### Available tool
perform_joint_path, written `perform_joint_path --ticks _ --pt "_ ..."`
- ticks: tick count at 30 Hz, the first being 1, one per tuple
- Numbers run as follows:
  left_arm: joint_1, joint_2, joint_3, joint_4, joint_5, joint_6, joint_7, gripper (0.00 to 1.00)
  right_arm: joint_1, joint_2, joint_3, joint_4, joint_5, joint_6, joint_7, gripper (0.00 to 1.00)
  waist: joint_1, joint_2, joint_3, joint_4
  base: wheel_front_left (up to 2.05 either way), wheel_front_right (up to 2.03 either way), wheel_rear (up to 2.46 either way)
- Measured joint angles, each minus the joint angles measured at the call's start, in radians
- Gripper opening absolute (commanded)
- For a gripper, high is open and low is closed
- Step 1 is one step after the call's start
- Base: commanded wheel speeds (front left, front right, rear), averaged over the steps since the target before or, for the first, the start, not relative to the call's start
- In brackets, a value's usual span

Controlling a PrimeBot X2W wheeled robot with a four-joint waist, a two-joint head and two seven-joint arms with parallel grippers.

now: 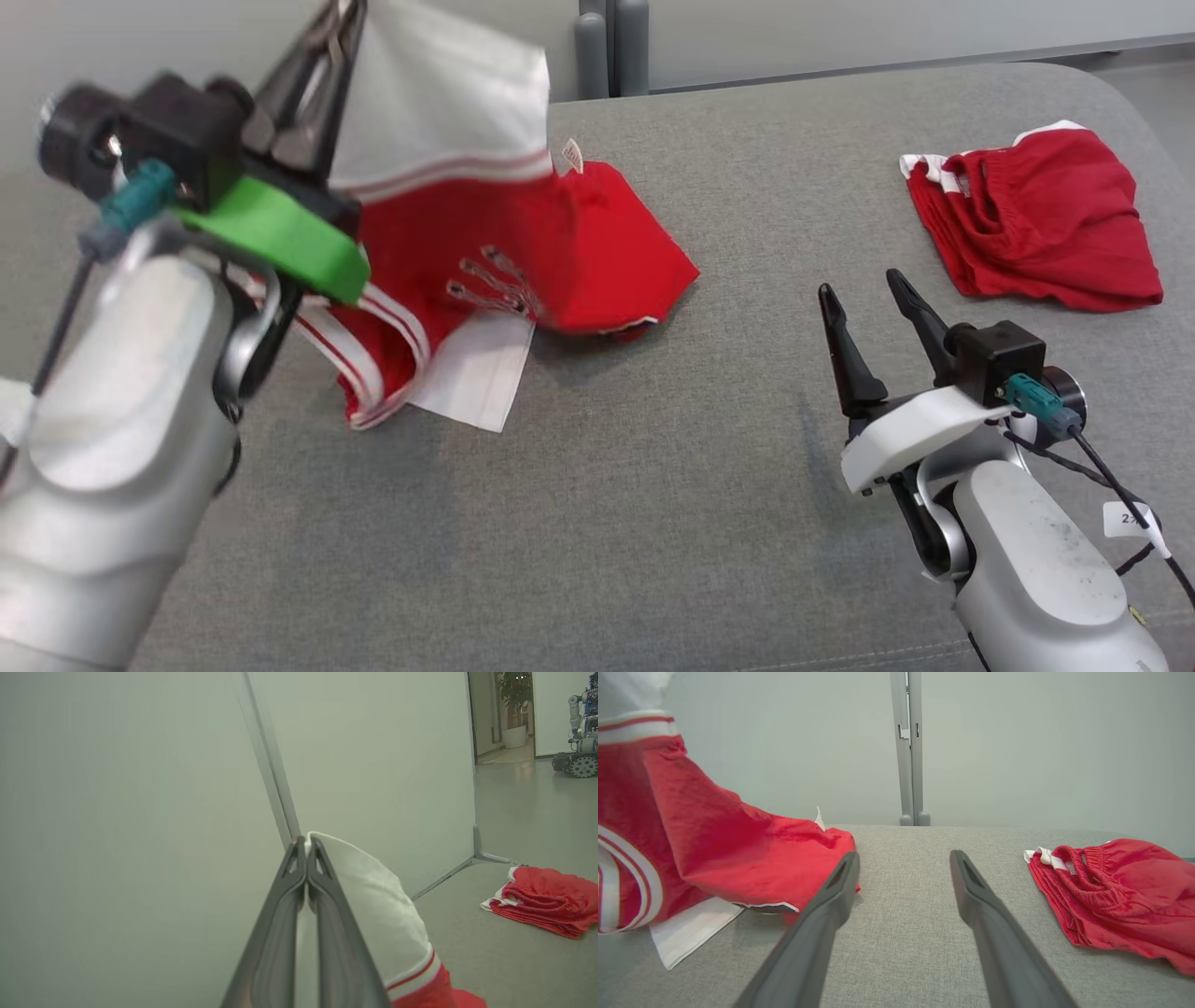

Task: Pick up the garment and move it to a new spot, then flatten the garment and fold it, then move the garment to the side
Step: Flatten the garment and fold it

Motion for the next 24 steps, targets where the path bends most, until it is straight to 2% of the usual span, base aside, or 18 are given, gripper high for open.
perform_joint_path --ticks 5,9,15,20,24 --pt "0.237 -0.005 0.011 0.0 -0.081 0.001 0.0 0.0 0.007 -0.002 -0.005 0.0 0.007 -0.002 0.0 1.0 0.0 0.0 -0.005 0.03 0.0 0.0 0.0" --pt "0.337 -0.001 0.069 -0.04 -0.103 0.037 0.001 0.0 0.026 -0.007 -0.01 0.004 0.007 -0.007 0.0 1.0 0.0 0.0 -0.011 0.051 0.0 0.0 0.0" --pt "0.475 0.003 0.076 -0.131 -0.114 0.037 0.001 0.0 0.027 -0.004 -0.003 0.007 0.007 -0.006 0.0 1.0 0.0 0.0 -0.028 0.072 0.0 0.0 0.0" --pt "0.605 0.018 0.143 -0.141 -0.119 0.089 0.001 0.0 0.044 -0.013 -0.009 0.013 0.01 -0.006 0.0 1.0 0.0 0.0 -0.033 0.086 0.0 0.0 0.0" --pt "0.667 0.037 0.201 -0.155 -0.127 0.103 0.002 0.0 0.03 -0.032 -0.004 0.016 0.015 0.012 0.002 1.0 0.0 0.0 -0.029 0.101 0.0 0.0 0.0"
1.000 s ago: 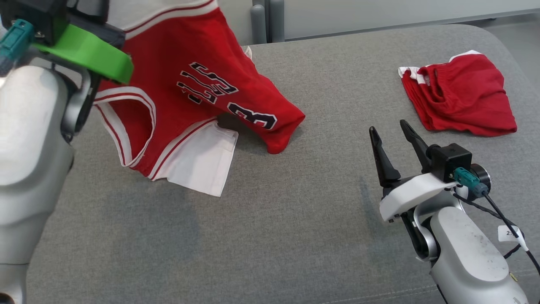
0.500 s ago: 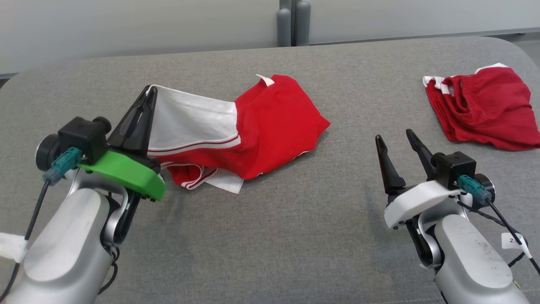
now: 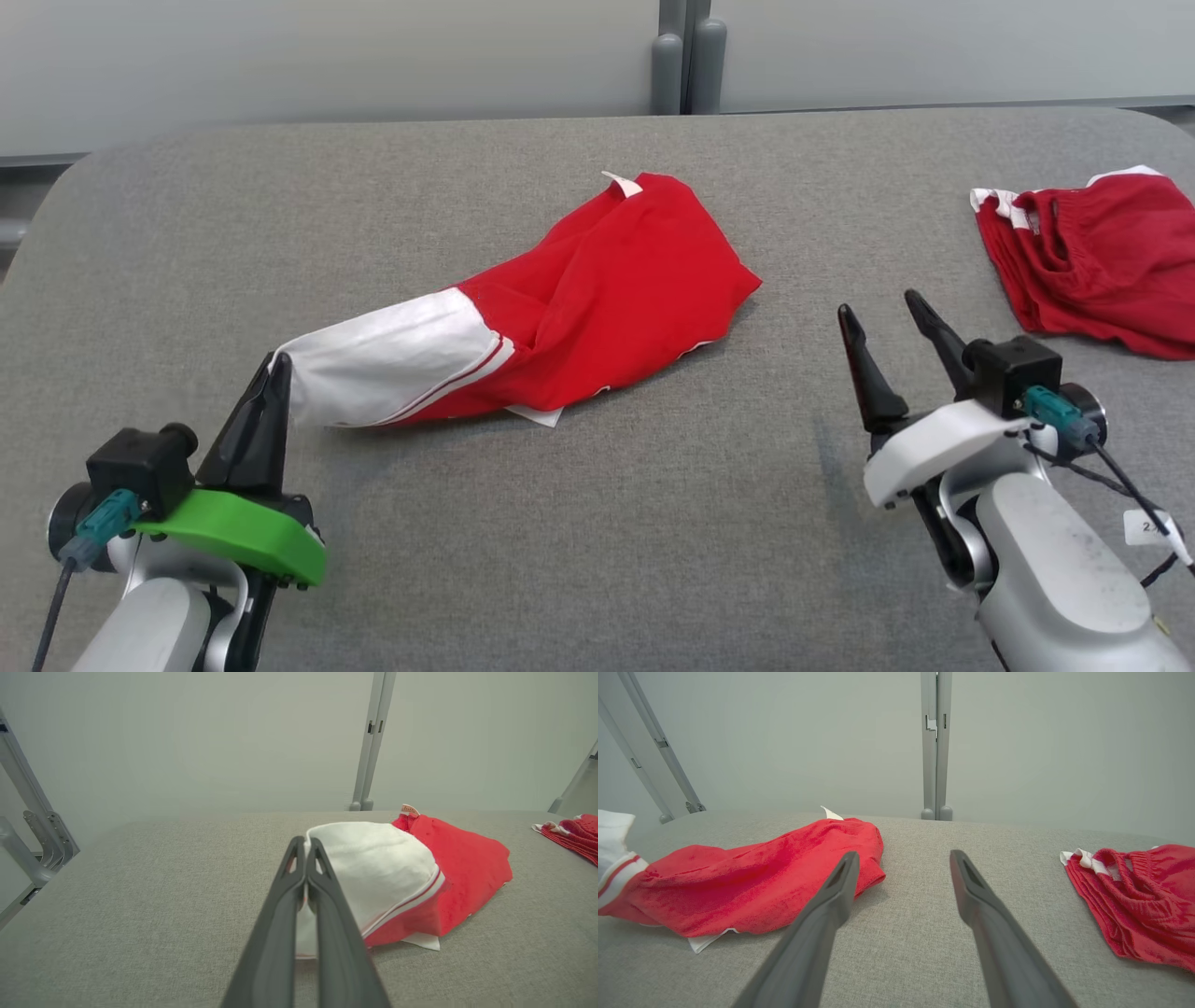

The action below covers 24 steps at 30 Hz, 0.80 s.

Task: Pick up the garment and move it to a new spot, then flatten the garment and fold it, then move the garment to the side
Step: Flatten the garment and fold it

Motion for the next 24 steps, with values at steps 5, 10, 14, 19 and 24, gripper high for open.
perform_joint_path --ticks 5,10,14,19,24 --pt "0.033 -0.007 0.035 -0.031 -0.001 0.005 0.0 0.0 -0.115 -0.048 0.004 0.003 -0.016 0.032 0.055 1.0 0.0 0.0 0.021 0.015 0.0 0.0 0.0" --pt "0.033 -0.054 0.03 -0.102 0.014 0.005 0.0 0.0 -0.261 -0.077 0.006 0.024 -0.017 0.089 0.15 1.0 0.0 0.0 0.062 0.029 0.0 0.0 0.0" --pt "0.026 -0.095 0.023 -0.161 0.035 -0.001 0.0 0.0 -0.36 -0.124 0.008 0.064 -0.016 0.114 0.238 1.0 0.0 0.0 0.104 0.043 0.0 0.0 0.0" --pt "-0.02 -0.129 0.005 -0.228 0.086 -0.025 0.0 0.0 -0.467 -0.151 0.005 0.106 0.036 0.132 0.338 1.0 0.0 0.0 0.163 0.07 0.0 0.0 0.0" --pt "-0.071 -0.168 -0.016 -0.271 0.125 -0.043 0.0 0.0 -0.554 -0.17 0.0 0.154 0.092 0.138 0.437 1.0 0.0 0.0 0.222 0.105 0.0 0.0 0.0"
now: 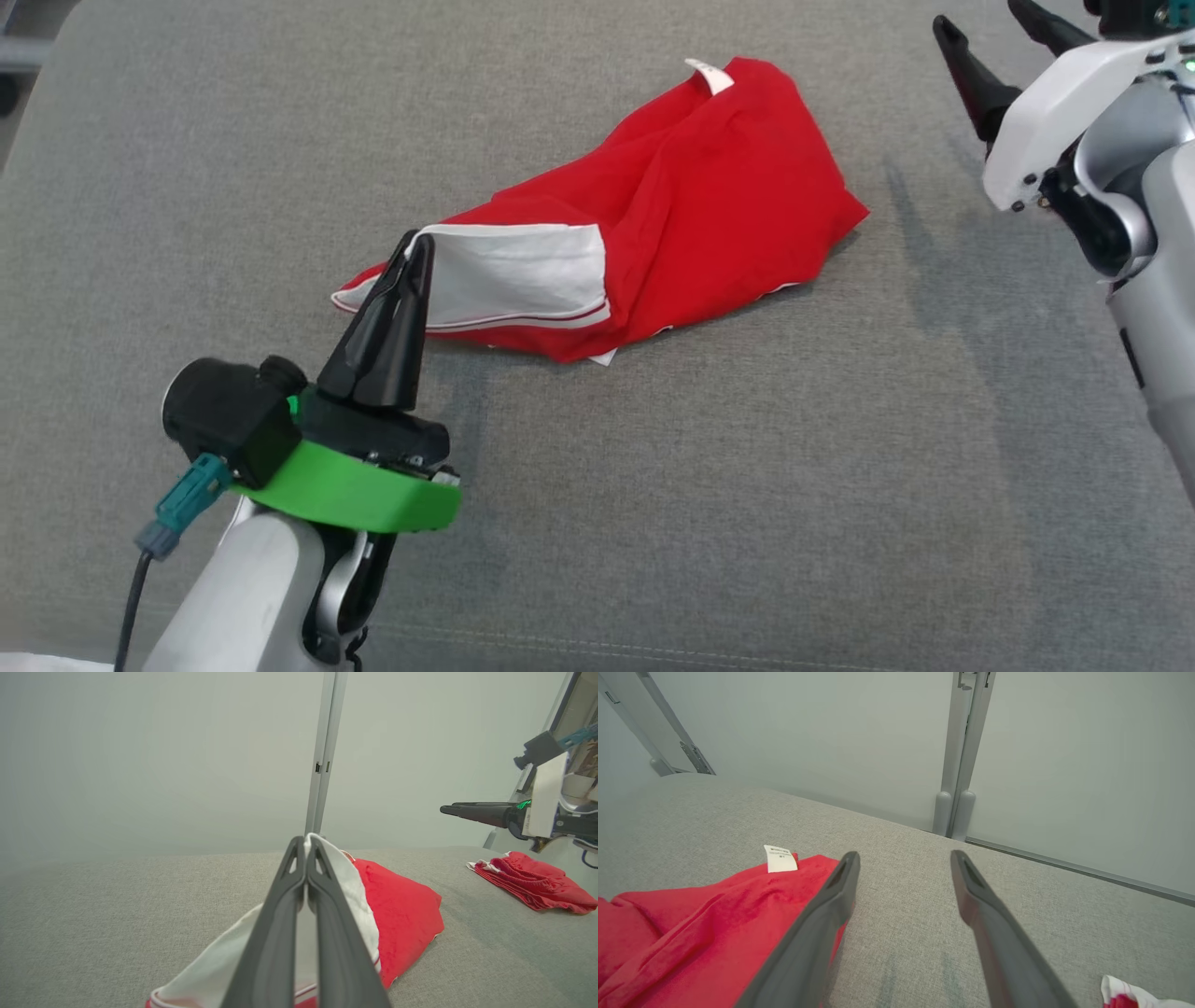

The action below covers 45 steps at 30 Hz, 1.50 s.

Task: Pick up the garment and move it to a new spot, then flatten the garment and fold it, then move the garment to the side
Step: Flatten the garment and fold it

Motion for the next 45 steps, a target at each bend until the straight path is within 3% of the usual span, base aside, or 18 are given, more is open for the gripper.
perform_joint_path --ticks 9,17,30,42,45 --pt "-0.026 -0.064 -0.026 -0.02 0.035 -0.025 0.0 0.0 -0.078 -0.051 0.017 0.051 0.081 0.003 0.122 1.0 0.0 0.0 0.084 0.076 0.0 0.0 0.0" --pt "-0.026 -0.119 -0.025 0.011 0.056 -0.044 0.0 0.0 -0.097 -0.087 0.153 0.041 0.191 0.003 0.192 1.0 0.0001 0.0 0.146 0.153 0.0 0.0 0.0" --pt "-0.026 -0.143 -0.027 0.031 0.08 -0.087 0.0 0.0 -0.153 -0.196 0.207 0.036 0.282 0.003 0.227 1.0 0.0 0.0 0.184 0.216 0.0 0.0 0.0" --pt "-0.025 -0.152 -0.02 0.044 0.09 -0.104 0.0 0.0 -0.193 -0.226 0.291 0.025 0.375 0.003 0.263 1.0 -0.0001 0.0 0.207 0.252 0.0 0.0 0.0" --pt "-0.025 -0.154 -0.017 0.045 0.094 -0.105 0.0 0.0 -0.194 -0.235 0.313 0.012 0.39 0.003 0.27 0.47 -0.0001 0.0 0.208 0.254 0.0 0.0 0.0"
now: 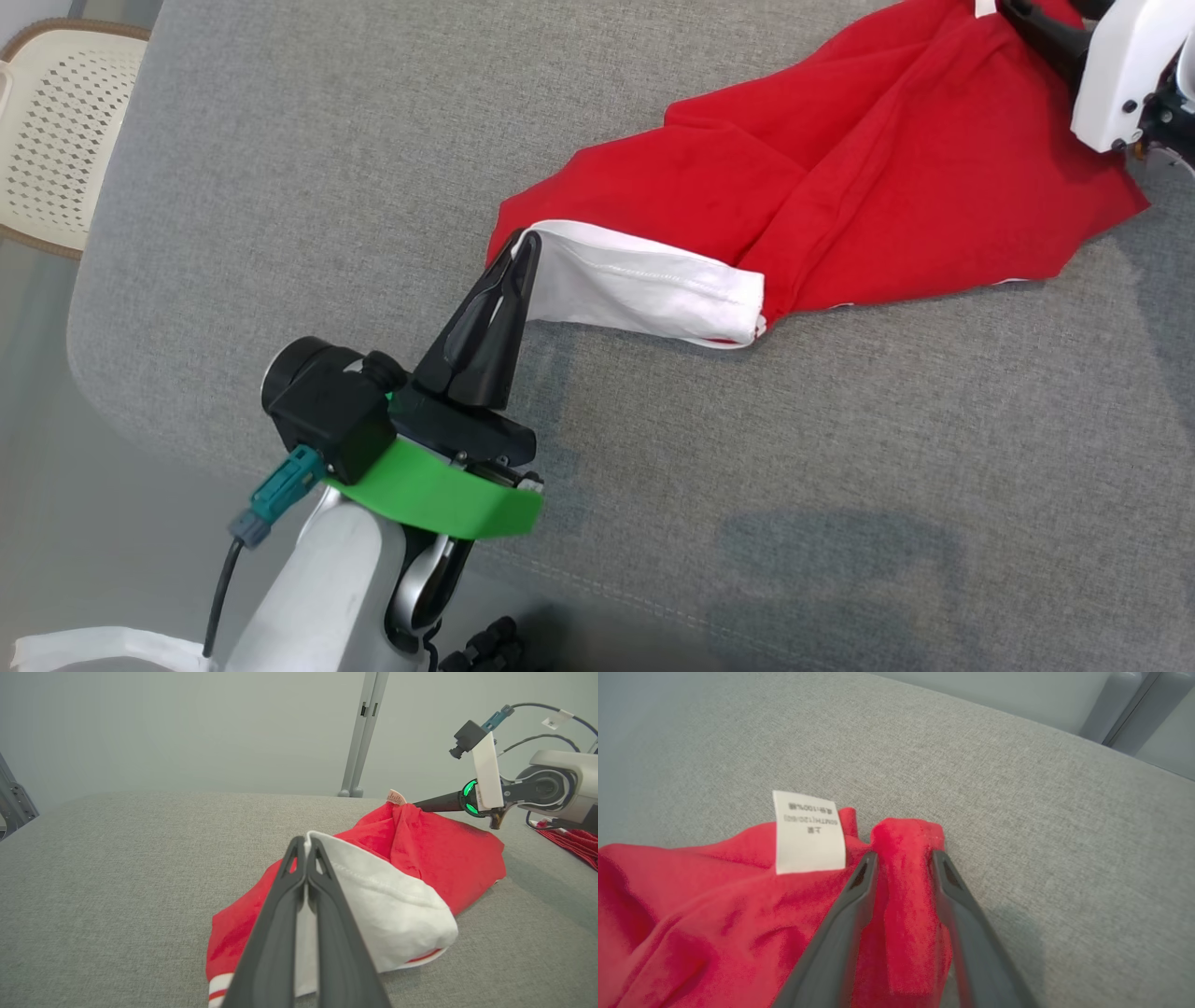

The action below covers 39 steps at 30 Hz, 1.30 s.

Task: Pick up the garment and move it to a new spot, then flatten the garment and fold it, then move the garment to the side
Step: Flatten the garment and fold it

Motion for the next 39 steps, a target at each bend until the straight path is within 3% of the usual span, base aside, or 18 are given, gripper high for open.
perform_joint_path --ticks 1,3,16,26,34,39 --pt "0.0 0.0 0.001 0.0 0.0 0.0 0.0 0.0 0.0 -0.001 0.008 -0.005 0.008 0.0 0.0 0.35 0.0 0.0 0.0 0.0 0.0 0.0 0.0" --pt "0.0 -0.001 0.005 0.002 0.0 -0.007 0.0 0.0 -0.002 -0.004 0.031 -0.024 0.024 0.0 -0.001 0.0 0.0 0.0 0.001 0.0 0.0 0.0 0.0" --pt "0.0 -0.005 0.098 -0.001 0.019 -0.007 0.0 0.0 -0.049 -0.054 0.072 -0.142 0.065 0.0 -0.22 0.0 0.0 0.0 -0.016 -0.048 0.0 0.0 0.0" --pt "-0.046 -0.007 0.21 -0.062 0.035 -0.007 0.0 0.0 -0.031 -0.054 0.038 -0.24 0.091 0.0 -0.502 0.0 0.0 0.0 -0.054 -0.122 0.0 0.0 0.0" --pt "-0.094 -0.009 0.327 -0.131 0.035 -0.007 -0.001 0.0 0.056 -0.006 -0.069 -0.268 0.089 0.0 -0.768 0.0 0.0 0.0 -0.103 -0.205 0.0 0.0 0.0" --pt "-0.109 -0.003 0.385 -0.179 0.035 -0.009 -0.002 0.0 0.132 0.028 -0.106 -0.322 0.077 -0.001 -0.743 0.0 0.0 0.0 -0.145 -0.26 0.0 0.0 0.0"
